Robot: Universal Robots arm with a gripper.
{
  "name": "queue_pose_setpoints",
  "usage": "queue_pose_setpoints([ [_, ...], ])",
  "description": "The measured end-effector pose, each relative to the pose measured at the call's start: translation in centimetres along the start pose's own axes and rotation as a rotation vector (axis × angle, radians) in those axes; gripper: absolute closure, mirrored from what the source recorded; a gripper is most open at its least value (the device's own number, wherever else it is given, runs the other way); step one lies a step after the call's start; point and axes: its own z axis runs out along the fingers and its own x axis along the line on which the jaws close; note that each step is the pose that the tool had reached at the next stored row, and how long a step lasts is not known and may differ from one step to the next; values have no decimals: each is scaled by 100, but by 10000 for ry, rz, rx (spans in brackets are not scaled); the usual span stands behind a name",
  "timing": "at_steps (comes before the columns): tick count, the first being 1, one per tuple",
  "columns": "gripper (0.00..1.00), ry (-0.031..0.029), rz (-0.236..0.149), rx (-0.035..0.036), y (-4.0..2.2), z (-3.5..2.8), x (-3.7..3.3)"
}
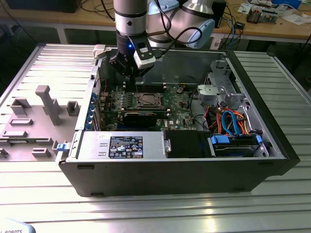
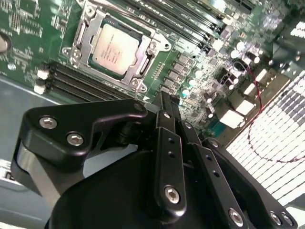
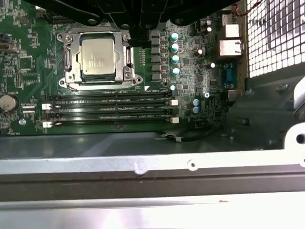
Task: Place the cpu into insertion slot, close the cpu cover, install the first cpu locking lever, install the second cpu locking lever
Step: 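Install the first cpu locking lever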
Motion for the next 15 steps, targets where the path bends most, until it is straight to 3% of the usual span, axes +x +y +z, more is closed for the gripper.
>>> queue_pose_setpoints([
  [3, 89, 17, -623, -2, 0, 4, 0],
  [9, 89, 24, -864, -3, 15, 4, 55],
  [11, 89, 25, -920, -4, 49, 7, 55],
  [15, 89, 28, -1046, 1, 189, 13, 56],
])
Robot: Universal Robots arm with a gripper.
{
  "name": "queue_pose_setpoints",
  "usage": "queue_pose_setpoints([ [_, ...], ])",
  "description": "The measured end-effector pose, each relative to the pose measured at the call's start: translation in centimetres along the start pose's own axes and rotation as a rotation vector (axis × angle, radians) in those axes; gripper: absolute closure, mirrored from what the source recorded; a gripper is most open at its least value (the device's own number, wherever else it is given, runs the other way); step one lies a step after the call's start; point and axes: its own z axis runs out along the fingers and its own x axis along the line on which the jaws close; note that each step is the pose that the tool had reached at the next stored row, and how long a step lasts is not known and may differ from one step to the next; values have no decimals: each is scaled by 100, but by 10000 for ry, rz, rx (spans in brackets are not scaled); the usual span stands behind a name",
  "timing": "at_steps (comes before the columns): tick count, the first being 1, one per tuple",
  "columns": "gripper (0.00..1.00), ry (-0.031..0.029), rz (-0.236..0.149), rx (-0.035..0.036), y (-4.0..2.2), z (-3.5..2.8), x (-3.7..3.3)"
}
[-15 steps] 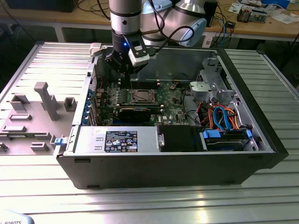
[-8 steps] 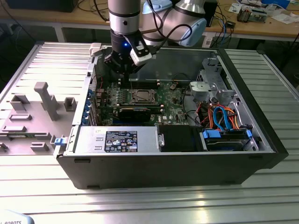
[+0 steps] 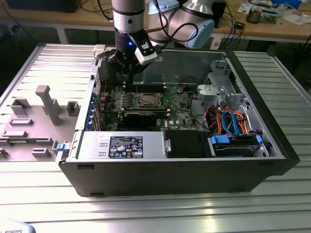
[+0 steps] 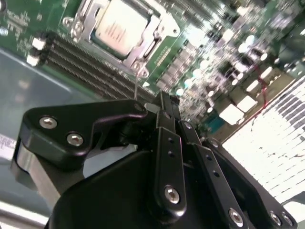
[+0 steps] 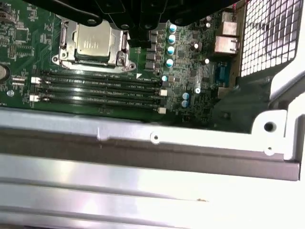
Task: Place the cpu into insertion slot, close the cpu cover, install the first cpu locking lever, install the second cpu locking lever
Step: 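Install the first cpu locking lever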
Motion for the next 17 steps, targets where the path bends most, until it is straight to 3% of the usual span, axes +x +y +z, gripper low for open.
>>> queue_pose_setpoints([
  [1, 89, 1, -15, 1, 58, 5, -5],
  [3, 89, 0, -16, 0, 78, 12, -12],
  [5, 89, 0, -18, 1, 80, 15, -28],
  [12, 89, 2, -16, 26, 64, 31, -211],
  [17, 89, 3, -8, 40, 63, 35, -226],
])
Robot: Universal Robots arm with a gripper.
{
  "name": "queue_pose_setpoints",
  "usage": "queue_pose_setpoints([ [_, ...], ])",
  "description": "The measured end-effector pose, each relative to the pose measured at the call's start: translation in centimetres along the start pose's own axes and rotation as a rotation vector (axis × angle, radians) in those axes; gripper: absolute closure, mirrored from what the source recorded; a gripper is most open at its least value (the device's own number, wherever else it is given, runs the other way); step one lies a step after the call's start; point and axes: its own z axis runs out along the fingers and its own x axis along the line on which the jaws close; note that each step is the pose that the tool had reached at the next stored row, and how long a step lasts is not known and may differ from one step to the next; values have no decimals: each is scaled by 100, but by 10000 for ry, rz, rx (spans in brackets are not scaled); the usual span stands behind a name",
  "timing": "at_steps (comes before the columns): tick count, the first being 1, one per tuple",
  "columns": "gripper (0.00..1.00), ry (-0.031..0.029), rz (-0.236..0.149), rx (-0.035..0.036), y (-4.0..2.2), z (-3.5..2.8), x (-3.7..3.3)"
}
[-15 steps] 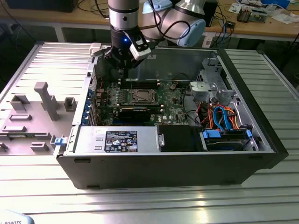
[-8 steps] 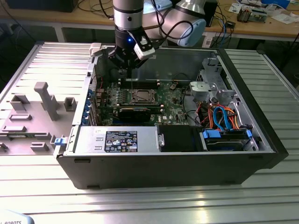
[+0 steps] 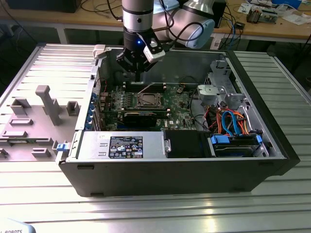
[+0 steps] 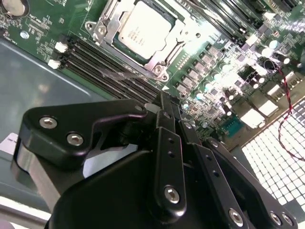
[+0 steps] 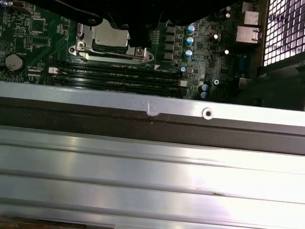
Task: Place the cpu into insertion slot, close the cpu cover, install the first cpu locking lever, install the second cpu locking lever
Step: 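Install the first cpu locking lever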
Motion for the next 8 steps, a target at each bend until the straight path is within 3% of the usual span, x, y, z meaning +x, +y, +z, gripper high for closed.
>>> queue_pose_setpoints([
  [4, 89, -6, 143, -9, -6, 46, -47],
  [6, 89, -25, 512, -20, -9, 93, -65],
  [8, 89, -132, 613, -13, -8, 95, -66],
])
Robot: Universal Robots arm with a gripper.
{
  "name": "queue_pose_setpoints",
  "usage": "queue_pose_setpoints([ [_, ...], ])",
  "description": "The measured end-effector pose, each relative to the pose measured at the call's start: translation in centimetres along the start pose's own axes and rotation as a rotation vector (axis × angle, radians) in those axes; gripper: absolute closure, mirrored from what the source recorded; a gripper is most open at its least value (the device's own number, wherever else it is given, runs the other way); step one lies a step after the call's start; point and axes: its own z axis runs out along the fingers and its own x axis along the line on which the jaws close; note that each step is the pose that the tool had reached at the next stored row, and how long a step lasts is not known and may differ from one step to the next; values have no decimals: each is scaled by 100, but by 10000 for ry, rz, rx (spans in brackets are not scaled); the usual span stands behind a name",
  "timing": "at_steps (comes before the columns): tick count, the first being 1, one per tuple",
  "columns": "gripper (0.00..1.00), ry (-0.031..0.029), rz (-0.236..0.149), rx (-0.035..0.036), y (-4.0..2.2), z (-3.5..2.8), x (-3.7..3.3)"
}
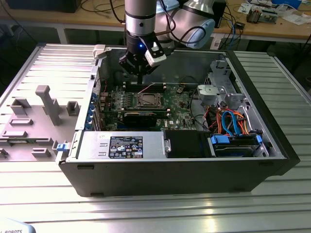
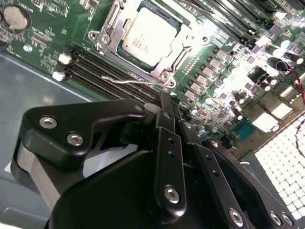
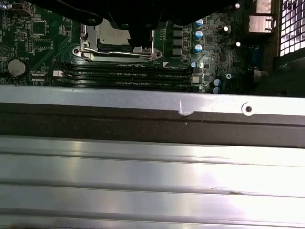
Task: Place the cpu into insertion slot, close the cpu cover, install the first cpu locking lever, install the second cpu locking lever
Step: 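Install the first cpu locking lever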
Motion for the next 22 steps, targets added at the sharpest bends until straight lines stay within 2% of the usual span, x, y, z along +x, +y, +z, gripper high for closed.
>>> queue_pose_setpoints([
  [3, 89, -98, 241, 5, 1, 3, -2],
  [5, 89, -101, 416, 11, 1, 14, -15],
  [8, 89, -102, 393, 9, 14, 48, -75],
  [15, 89, -98, 279, 11, 63, 154, -124],
  [22, 89, -98, 277, 14, 94, 191, -149],
])
